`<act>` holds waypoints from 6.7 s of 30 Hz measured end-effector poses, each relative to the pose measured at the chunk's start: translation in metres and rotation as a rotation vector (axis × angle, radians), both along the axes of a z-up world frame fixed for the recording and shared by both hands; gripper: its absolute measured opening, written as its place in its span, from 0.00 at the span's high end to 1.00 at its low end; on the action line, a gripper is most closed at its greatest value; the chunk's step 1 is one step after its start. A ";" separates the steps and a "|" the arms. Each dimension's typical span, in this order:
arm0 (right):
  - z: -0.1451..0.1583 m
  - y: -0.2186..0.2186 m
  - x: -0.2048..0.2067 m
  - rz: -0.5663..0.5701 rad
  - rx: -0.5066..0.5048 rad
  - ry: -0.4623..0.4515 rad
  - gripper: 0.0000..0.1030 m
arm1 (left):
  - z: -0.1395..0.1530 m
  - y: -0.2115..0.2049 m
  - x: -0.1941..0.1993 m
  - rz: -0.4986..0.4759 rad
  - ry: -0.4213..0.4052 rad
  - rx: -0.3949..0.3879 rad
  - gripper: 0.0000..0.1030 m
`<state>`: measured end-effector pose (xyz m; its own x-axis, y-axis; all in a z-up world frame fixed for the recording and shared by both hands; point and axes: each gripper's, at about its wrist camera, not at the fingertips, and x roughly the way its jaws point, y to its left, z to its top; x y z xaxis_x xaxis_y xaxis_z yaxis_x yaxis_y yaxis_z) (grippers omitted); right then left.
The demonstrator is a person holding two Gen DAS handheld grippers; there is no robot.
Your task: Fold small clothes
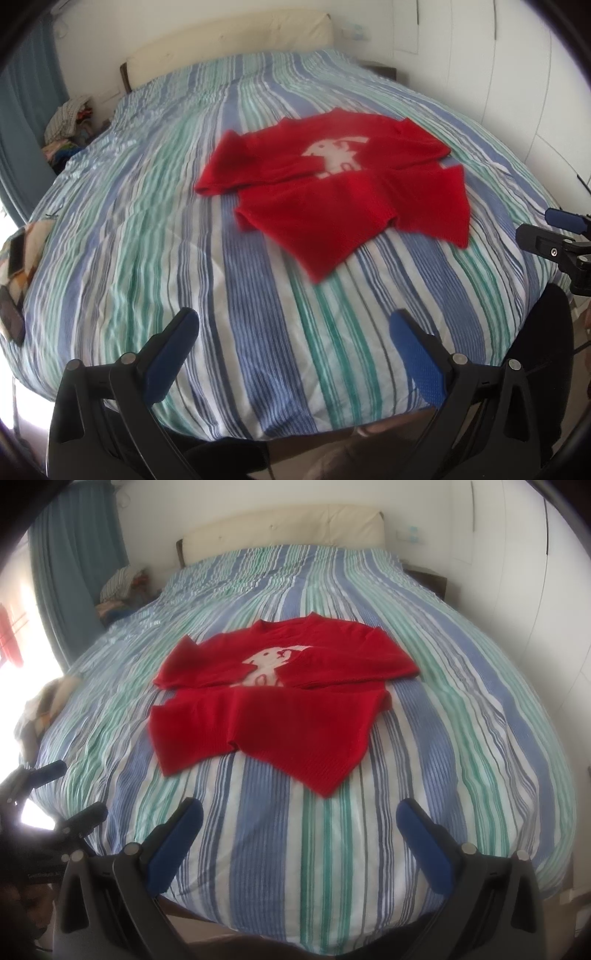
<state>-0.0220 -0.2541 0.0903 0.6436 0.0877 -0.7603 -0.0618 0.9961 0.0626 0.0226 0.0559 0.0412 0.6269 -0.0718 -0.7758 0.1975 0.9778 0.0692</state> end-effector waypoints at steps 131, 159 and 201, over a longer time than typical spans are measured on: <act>-0.118 -0.082 0.033 -0.059 0.046 0.233 0.86 | -0.094 0.041 0.038 0.082 0.149 -0.051 0.23; -0.061 0.044 0.195 0.702 -0.330 -0.005 0.49 | -0.047 0.150 0.000 0.435 0.136 -0.088 0.09; -0.085 -0.416 0.145 -0.716 0.206 0.008 0.95 | -0.071 0.139 0.003 0.421 0.223 -0.074 0.09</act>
